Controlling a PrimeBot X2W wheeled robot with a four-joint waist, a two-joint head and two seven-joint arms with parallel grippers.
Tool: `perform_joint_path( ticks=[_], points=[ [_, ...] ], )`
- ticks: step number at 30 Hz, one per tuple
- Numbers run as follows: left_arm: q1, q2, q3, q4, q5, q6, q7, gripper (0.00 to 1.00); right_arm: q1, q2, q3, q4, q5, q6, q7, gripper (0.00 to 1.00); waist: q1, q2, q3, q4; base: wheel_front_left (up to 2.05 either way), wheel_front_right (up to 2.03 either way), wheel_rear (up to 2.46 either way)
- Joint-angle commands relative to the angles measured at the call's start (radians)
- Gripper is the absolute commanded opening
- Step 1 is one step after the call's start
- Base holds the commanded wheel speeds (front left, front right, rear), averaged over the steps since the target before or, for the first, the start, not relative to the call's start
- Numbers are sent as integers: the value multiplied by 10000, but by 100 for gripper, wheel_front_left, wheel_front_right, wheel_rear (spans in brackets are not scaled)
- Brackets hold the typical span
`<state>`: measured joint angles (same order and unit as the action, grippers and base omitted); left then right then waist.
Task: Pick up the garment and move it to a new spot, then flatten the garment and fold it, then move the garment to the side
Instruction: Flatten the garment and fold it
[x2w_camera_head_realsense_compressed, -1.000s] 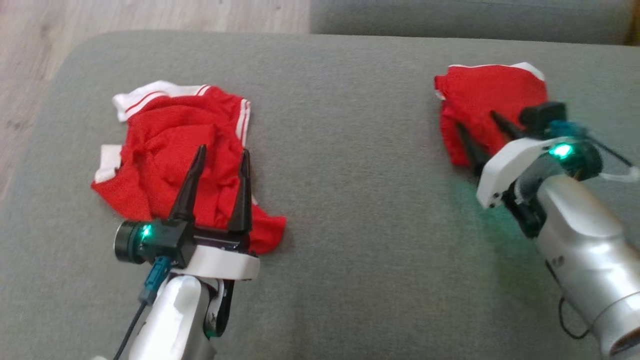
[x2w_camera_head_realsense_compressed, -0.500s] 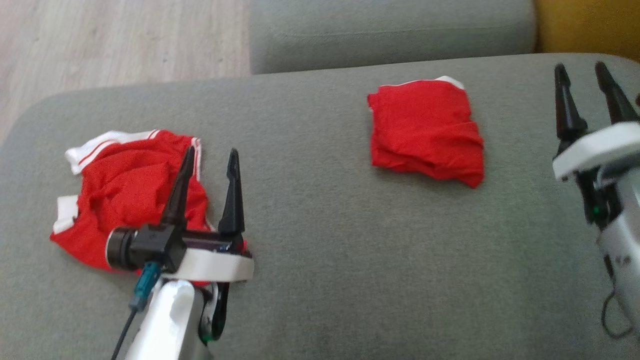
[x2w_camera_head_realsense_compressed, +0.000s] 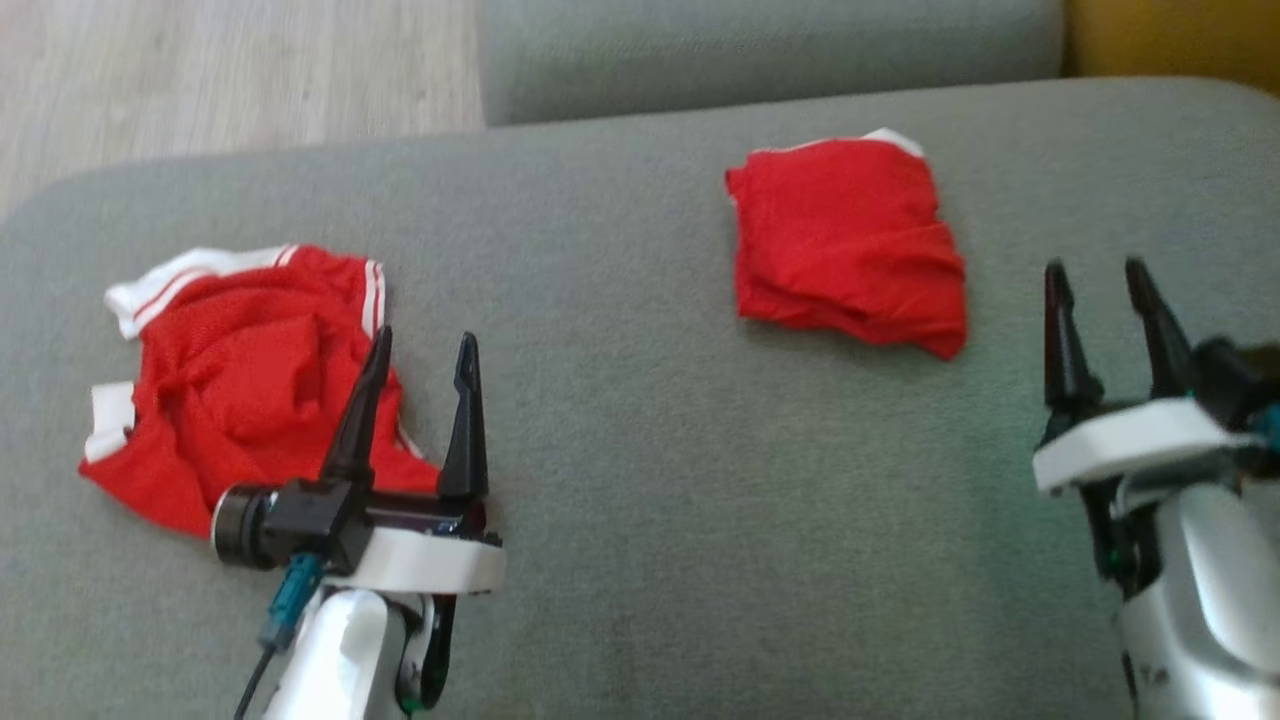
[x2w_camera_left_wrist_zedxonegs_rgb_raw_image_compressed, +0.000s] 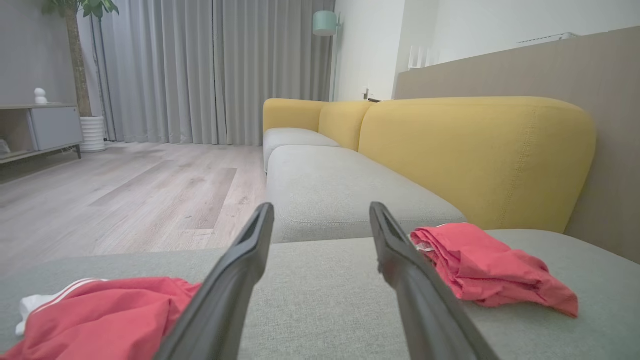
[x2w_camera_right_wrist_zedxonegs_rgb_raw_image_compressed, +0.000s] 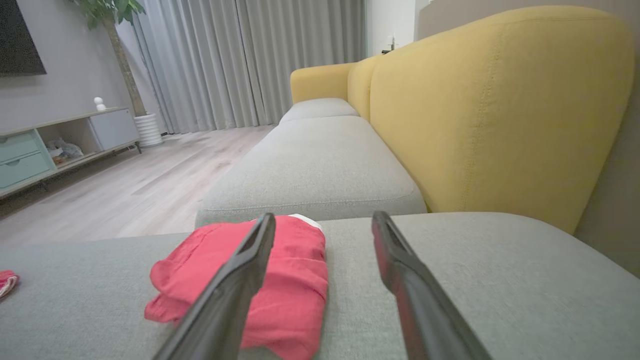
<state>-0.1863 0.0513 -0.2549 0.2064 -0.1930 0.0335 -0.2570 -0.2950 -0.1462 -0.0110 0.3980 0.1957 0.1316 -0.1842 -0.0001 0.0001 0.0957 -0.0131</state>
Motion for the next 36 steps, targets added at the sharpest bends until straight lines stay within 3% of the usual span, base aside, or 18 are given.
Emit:
perform_joint_path(
  ticks=[1,5,10,20,26,31,36],
  points=[
    [-649,33,331,-388,77,-59,-47,100,-532,5,154,-428,-84,-9,140,0,1,-1,466,322,0,0,0],
    [-1015,19,223,-422,152,-169,-47,100,-1326,-59,-95,-469,-357,-9,704,0,1,-1,1279,791,0,0,0],
    [-1491,4,25,-446,152,-284,-47,100,-2872,65,-578,400,-834,-9,1407,0,1,-1,2236,1456,0,0,0],
    [-1909,-8,-466,-475,-142,-192,-47,100,-4998,112,-1863,4334,-2029,-9,1908,0,1,-1,2865,2305,0,0,0],
    [-1909,-9,-498,-460,-180,-81,-47,100,-5414,231,-1841,5458,-2352,-9,1123,0,1,-1,2638,2365,0,0,0],
    [-1850,-9,-496,-478,-195,-37,-47,100,-6056,578,-1194,5989,-2256,-9,172,0,1,-1,2488,2355,0,0,0],
    [-1839,-10,-575,-584,-237,1,-47,100,-6436,767,-503,6861,-2175,-9,-28,0,1,-1,2575,2418,0,0,0]
  ],
)
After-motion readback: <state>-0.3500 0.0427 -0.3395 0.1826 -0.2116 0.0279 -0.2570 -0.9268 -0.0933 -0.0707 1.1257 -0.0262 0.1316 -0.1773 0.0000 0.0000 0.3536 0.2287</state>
